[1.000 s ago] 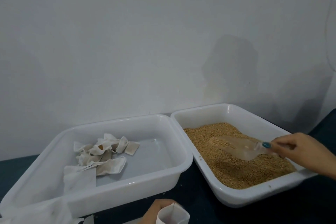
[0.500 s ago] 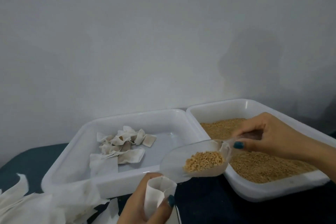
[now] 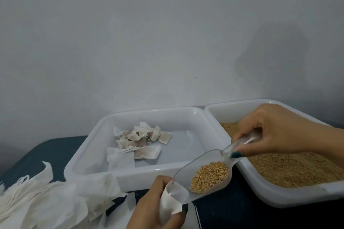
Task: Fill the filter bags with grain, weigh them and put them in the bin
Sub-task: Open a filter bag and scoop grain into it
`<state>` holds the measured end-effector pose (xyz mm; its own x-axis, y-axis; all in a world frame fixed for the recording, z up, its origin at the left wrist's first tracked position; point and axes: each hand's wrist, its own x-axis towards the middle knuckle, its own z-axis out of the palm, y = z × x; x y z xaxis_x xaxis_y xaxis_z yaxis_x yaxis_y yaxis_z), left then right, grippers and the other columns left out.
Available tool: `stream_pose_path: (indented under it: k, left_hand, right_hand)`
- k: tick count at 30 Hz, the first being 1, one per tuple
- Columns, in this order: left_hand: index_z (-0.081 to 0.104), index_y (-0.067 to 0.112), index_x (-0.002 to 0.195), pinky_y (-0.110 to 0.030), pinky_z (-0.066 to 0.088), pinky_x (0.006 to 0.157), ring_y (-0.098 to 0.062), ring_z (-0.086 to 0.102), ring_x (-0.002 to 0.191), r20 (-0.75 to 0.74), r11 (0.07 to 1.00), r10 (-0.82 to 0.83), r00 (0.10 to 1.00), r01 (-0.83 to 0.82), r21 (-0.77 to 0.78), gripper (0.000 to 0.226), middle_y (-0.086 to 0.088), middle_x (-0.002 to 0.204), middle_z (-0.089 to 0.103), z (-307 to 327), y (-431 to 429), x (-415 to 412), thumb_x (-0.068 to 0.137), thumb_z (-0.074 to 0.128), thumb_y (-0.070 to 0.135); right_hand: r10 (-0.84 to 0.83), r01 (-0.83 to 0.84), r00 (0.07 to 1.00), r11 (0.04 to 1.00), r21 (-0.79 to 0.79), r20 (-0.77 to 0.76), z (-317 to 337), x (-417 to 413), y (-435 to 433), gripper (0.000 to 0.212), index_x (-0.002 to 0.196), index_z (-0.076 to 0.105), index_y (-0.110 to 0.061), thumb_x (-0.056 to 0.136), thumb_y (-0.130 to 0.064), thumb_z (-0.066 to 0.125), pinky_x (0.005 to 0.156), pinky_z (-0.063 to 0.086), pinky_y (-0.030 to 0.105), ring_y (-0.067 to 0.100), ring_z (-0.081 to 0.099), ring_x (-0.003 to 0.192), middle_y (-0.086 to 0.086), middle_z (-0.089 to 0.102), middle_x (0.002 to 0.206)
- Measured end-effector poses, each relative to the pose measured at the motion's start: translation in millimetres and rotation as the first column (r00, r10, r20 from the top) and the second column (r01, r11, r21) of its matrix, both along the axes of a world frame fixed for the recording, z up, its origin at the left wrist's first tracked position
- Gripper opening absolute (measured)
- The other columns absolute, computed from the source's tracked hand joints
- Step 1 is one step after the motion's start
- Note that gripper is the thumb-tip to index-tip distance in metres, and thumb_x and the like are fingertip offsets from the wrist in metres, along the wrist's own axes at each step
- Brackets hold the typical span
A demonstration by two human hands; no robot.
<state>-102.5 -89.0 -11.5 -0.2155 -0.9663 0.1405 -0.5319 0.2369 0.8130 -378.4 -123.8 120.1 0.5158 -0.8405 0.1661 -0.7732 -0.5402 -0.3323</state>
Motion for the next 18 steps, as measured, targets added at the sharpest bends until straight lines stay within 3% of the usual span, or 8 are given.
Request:
stream_pose_path:
  k: [3, 6, 12, 16, 18]
  left_hand:
    - [0.046, 0.034, 0.099, -0.004, 0.039, 0.070, 0.019, 0.053, 0.084, -0.012, 1.000, 0.011, 1.000, -0.011, -0.002, 0.038, 0.033, 0.090, 0.060, -3.3, -0.6, -2.6, 0.062, 0.054, 0.039]
    - [0.043, 0.035, 0.100, -0.003, 0.038, 0.070, 0.021, 0.053, 0.082, 0.049, 0.999, 0.021, 0.999, -0.023, 0.043, 0.045, 0.010, 0.080, 0.064, -2.9, -0.9, -4.3, 0.056, 0.048, 0.042]
    - [0.036, 0.044, 0.103, -0.006, 0.043, 0.070, 0.009, 0.060, 0.079, 0.142, 0.996, -0.038, 0.989, 0.025, 0.090, 0.047, 0.015, 0.085, 0.064, -0.1, -1.2, -10.8, 0.057, 0.046, 0.049]
    - [0.033, 0.047, 0.107, -0.011, 0.047, 0.076, 0.005, 0.062, 0.085, 0.116, 0.996, -0.066, 0.991, 0.059, 0.062, 0.058, 0.015, 0.092, 0.064, -3.5, 2.5, -14.4, 0.051, 0.042, 0.058]
    - [0.033, 0.046, 0.108, -0.008, 0.045, 0.071, 0.008, 0.060, 0.086, 0.095, 0.993, -0.097, 0.991, 0.090, 0.071, 0.054, 0.017, 0.095, 0.064, -5.1, 4.0, -15.9, 0.056, 0.047, 0.055]
  right_hand:
    - [0.013, -0.015, 0.998, 0.999, -0.032, -0.058, 4.9, 5.3, 1.9, 0.038, 0.081, 0.069, -0.060, 0.064, -0.090, 0.052, 0.052, 0.041, 0.016, 0.003, 0.062, 0.063, -0.030, 0.066, 0.068]
    - [0.014, -0.023, 0.994, 0.996, -0.081, -0.106, 7.6, 7.1, 4.2, 0.040, 0.081, 0.068, -0.060, 0.063, -0.091, 0.049, 0.056, 0.045, 0.018, 0.000, 0.063, 0.071, -0.032, 0.065, 0.071]
    - [0.026, -0.067, 0.981, 0.977, -0.204, -0.194, 17.2, 8.0, 11.6, 0.049, 0.081, 0.068, -0.059, 0.062, -0.095, 0.042, 0.050, 0.037, 0.014, -0.002, 0.061, 0.072, -0.033, 0.064, 0.068]
    - [0.029, -0.097, 0.970, 0.956, -0.277, -0.242, 25.0, 10.5, 18.0, 0.058, 0.084, 0.070, -0.056, 0.062, -0.098, 0.037, 0.050, 0.033, 0.013, -0.005, 0.060, 0.073, -0.033, 0.063, 0.066]
    - [0.032, -0.107, 0.967, 0.951, -0.290, -0.254, 28.4, 12.4, 21.0, 0.059, 0.081, 0.070, -0.054, 0.062, -0.098, 0.037, 0.050, 0.033, 0.013, -0.005, 0.060, 0.071, -0.033, 0.062, 0.066]
